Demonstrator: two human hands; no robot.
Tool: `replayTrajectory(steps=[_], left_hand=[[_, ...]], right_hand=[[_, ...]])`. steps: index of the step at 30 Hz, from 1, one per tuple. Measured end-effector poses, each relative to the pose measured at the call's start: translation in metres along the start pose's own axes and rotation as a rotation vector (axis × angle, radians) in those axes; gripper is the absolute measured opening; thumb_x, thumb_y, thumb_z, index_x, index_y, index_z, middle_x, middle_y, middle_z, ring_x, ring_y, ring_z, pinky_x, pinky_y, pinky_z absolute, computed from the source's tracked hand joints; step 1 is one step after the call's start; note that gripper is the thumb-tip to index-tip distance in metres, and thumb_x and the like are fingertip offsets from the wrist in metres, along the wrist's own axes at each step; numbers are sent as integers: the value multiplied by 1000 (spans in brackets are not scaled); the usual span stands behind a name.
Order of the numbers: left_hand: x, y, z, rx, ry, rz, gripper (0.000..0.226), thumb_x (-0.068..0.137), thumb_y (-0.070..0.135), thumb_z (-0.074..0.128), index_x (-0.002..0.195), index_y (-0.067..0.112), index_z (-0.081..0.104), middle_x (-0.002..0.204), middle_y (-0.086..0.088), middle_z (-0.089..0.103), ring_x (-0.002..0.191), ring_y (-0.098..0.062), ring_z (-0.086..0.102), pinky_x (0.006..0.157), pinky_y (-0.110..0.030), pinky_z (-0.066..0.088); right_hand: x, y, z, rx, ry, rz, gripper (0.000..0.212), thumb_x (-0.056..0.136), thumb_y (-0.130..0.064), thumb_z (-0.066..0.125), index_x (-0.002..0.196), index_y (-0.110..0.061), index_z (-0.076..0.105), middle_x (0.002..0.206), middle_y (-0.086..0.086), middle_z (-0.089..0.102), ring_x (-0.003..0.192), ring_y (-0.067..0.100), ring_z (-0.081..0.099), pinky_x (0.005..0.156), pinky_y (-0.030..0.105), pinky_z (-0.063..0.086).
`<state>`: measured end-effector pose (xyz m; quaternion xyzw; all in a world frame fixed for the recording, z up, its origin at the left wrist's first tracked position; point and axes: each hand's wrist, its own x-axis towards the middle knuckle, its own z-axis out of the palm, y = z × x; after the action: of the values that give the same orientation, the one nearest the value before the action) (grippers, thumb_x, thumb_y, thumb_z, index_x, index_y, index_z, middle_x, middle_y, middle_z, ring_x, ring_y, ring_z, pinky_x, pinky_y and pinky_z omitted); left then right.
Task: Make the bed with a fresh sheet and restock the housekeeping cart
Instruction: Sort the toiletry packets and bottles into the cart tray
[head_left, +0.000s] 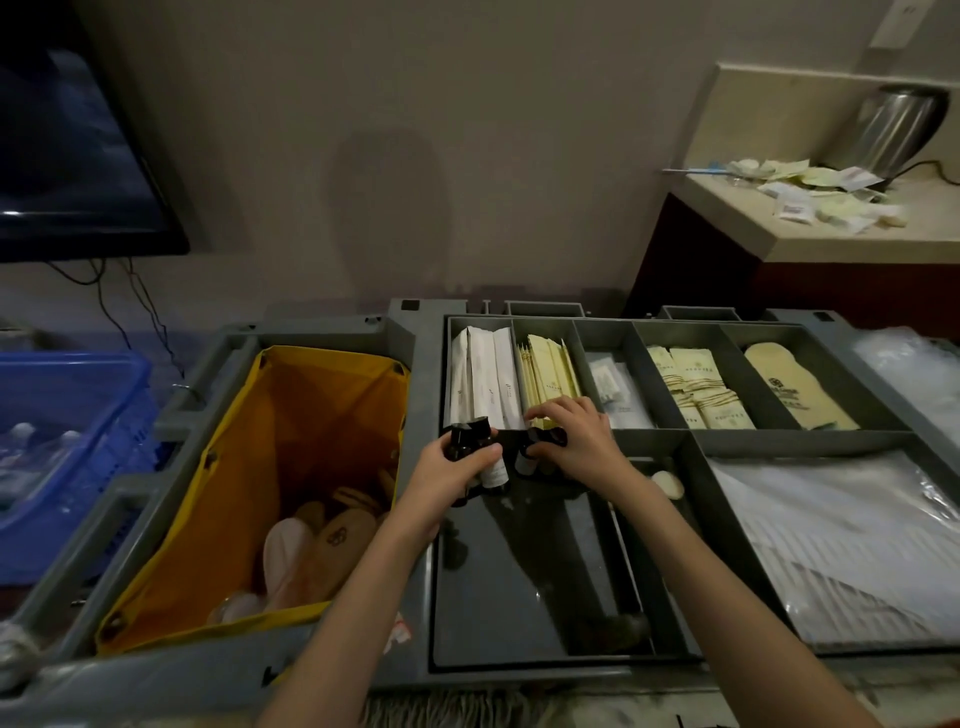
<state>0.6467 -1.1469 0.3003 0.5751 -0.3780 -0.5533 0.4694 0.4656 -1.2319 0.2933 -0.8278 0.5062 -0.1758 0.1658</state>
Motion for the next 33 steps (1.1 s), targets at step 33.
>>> replayTrajectory(steps=[33], left_hand=[[7,-4,-22,-68,50,38,81,72,13,79,141,23,39,120,0,65,111,-23,62,95,-41,51]], right_hand=[[16,-15,7,-2,-25,73,22,84,-33,67,105,-35,62,131,-14,47,129,18,21,102,39,18]])
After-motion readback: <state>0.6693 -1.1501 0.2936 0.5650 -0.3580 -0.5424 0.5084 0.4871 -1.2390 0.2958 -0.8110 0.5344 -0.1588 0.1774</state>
